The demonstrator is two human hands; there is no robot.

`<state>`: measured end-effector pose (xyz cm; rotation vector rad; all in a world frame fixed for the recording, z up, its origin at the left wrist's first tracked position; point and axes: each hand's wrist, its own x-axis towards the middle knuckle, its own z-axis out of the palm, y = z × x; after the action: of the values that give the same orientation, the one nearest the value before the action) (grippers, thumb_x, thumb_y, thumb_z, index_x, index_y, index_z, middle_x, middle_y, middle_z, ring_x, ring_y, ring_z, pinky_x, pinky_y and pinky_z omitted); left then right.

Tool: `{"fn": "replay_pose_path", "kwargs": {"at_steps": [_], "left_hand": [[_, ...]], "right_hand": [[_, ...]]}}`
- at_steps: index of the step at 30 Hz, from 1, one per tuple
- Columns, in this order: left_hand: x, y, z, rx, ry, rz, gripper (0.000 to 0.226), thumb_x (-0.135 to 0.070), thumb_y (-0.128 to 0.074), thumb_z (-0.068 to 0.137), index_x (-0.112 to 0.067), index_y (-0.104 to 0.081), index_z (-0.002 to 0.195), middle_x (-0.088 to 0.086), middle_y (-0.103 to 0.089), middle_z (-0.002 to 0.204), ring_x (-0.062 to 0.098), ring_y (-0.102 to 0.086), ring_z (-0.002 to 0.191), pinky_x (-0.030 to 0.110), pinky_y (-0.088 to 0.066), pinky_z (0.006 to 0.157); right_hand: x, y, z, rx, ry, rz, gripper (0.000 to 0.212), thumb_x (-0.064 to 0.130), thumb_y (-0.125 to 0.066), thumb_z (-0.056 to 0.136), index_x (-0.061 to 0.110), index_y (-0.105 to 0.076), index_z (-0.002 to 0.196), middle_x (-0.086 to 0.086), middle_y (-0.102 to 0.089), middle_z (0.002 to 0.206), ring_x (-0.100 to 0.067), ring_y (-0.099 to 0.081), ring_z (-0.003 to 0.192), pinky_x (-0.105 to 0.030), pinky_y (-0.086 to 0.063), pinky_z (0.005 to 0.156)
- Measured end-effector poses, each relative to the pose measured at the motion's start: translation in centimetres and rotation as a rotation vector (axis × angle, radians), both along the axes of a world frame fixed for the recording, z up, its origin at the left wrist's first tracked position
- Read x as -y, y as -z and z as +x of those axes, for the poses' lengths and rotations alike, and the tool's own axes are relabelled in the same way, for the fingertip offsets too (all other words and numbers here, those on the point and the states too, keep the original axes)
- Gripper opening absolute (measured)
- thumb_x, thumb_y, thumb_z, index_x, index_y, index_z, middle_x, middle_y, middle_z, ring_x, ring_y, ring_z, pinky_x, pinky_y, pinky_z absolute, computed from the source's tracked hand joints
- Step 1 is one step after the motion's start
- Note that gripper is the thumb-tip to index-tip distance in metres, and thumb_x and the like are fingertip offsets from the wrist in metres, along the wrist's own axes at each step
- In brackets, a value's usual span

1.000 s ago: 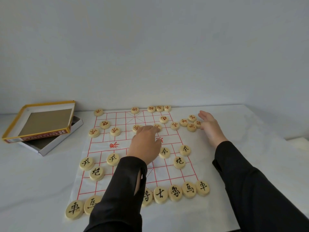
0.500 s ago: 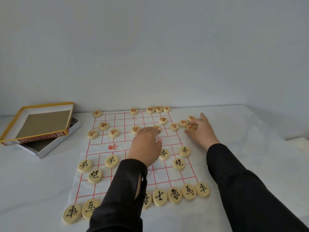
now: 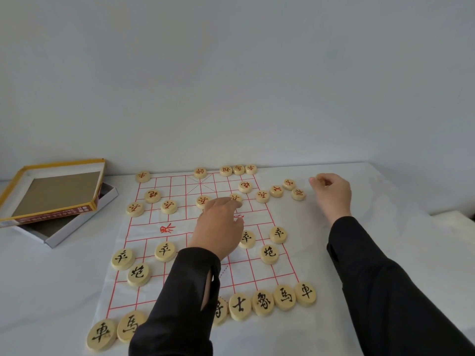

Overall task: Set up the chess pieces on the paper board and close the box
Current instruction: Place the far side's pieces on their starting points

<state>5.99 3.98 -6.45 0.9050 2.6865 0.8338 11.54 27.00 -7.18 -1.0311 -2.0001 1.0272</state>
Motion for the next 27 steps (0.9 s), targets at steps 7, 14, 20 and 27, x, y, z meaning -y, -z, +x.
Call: {"fn": "replay_pose_path", "kwargs": {"at_steps": [7,14,20,27], "left_hand": [[-0.1,0.0,0.1,-0.008,0.002,-0.009,0.042,-0.023,-0.044,0.096,-0.025,-0.04,0.138,-0.007,-0.033,0.148,0.012,-0.022,0.138,0.03,-0.022,0.112],[-0.1,0.2,0.1,0.005,0.008,-0.034,0.041,-0.025,-0.044,0.096,-0.027,-0.041,0.137,-0.008,-0.032,0.148,0.012,-0.022,0.138,0.03,-0.022,0.112],[-0.3,0.2,0.1,0.001,0.007,-0.034,0.041,-0.025,-0.045,0.096,-0.027,-0.041,0.137,-0.008,-0.033,0.147,0.012,-0.023,0.138,0.03,-0.024,0.111],[-0.3,0.0,0.2,-0.005,0.014,-0.026,0.042,-0.025,-0.045,0.096,-0.028,-0.04,0.137,-0.008,-0.031,0.148,0.012,-0.022,0.138,0.03,-0.024,0.111]], "right_hand": [[1.4,1.6,-0.5,0.298,-0.183,0.219,0.034,0.022,-0.057,0.092,0.009,-0.056,0.124,-0.008,-0.058,0.122,-0.024,-0.054,0.111,-0.027,-0.039,0.091],[1.6,1.9,-0.8,0.326,-0.227,0.303,0.032,0.02,-0.064,0.086,0.009,-0.063,0.116,-0.006,-0.065,0.112,-0.023,-0.059,0.104,-0.028,-0.044,0.088],[1.6,-0.3,-2.0,0.134,-0.217,0.204,0.038,0.018,-0.068,0.084,0.013,-0.061,0.121,-0.003,-0.062,0.12,-0.02,-0.056,0.112,-0.024,-0.041,0.095],[2.2,-0.1,-3.6,0.353,-0.447,0.243,0.038,0.013,-0.068,0.083,0.016,-0.061,0.121,-0.003,-0.061,0.122,-0.019,-0.054,0.113,-0.023,-0.038,0.093]]}}
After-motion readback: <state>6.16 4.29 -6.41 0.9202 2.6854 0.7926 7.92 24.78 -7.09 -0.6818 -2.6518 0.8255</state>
